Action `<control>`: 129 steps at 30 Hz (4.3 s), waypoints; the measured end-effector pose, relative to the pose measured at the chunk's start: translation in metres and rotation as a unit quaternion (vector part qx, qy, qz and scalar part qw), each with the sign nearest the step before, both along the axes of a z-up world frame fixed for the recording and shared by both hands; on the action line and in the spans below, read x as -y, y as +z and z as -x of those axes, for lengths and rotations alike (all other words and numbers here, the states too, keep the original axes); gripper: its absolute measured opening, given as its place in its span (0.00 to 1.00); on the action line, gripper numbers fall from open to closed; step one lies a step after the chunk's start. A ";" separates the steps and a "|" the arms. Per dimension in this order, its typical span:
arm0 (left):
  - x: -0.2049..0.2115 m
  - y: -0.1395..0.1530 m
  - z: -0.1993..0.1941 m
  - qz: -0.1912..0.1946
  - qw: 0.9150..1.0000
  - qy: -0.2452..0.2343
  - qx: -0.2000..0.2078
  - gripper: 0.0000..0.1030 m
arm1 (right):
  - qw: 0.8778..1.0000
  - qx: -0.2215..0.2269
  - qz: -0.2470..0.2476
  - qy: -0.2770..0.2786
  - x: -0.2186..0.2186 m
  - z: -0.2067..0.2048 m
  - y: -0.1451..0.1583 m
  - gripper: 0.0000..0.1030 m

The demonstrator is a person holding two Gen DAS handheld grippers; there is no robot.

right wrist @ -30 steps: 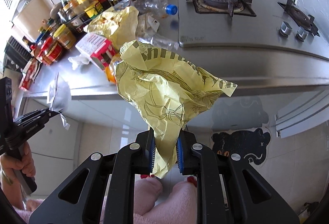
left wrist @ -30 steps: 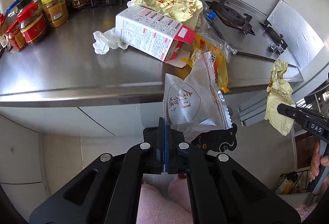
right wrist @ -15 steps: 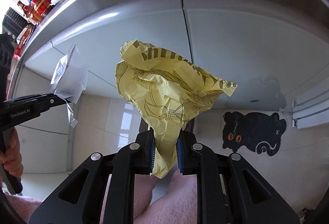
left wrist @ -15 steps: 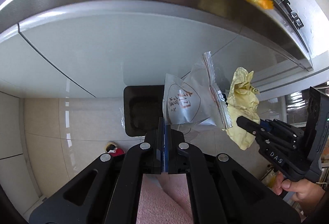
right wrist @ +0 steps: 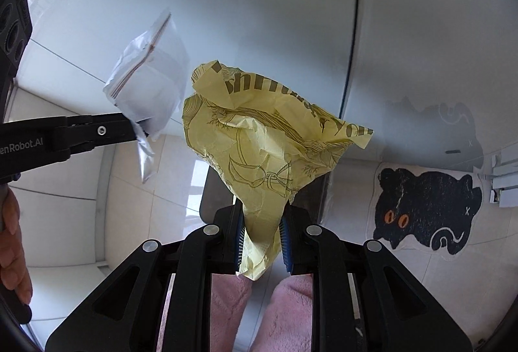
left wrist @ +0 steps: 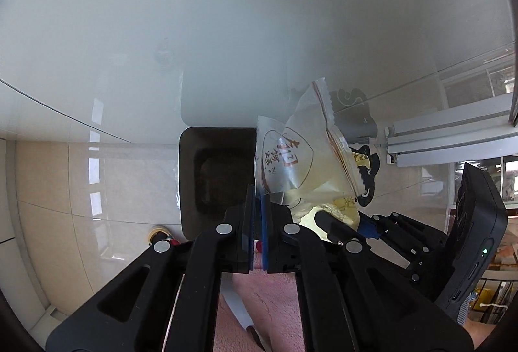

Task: Collect trash
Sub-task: 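Carry both items down over the black bin and open both tools, then grasp the white tissue with the left tool while the right tool grasps the yellow snack packet, then lower the tissue and snack packet over the black bin and release both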

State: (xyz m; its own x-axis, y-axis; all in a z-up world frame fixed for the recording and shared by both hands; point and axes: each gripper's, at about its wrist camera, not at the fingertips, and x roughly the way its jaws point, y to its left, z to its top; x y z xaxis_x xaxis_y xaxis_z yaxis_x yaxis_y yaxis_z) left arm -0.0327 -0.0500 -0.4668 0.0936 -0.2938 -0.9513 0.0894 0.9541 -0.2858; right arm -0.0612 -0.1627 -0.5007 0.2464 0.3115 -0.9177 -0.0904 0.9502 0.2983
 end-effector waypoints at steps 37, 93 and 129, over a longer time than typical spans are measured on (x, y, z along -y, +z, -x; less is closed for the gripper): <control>-0.082 0.258 0.000 -0.040 0.974 0.063 0.216 0.92 | 0.976 0.188 -0.053 -0.093 0.039 0.003 0.277 0.97; -0.166 0.324 -0.060 -0.070 0.941 0.045 0.327 0.02 | 0.964 0.228 -0.048 -0.131 -0.025 -0.017 0.320 0.02; -0.065 0.259 0.075 -0.057 0.972 0.027 0.227 0.02 | 0.990 0.128 -0.047 -0.021 0.009 0.052 0.226 0.02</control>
State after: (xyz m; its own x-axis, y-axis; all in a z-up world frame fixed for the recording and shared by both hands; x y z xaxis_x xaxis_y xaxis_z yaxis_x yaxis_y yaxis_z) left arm -0.1082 0.0147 -0.2082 0.5232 -0.1720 -0.8347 0.1309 0.9840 -0.1207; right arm -0.1129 -0.1715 -0.2751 0.4821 0.3776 -0.7906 -0.1366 0.9237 0.3579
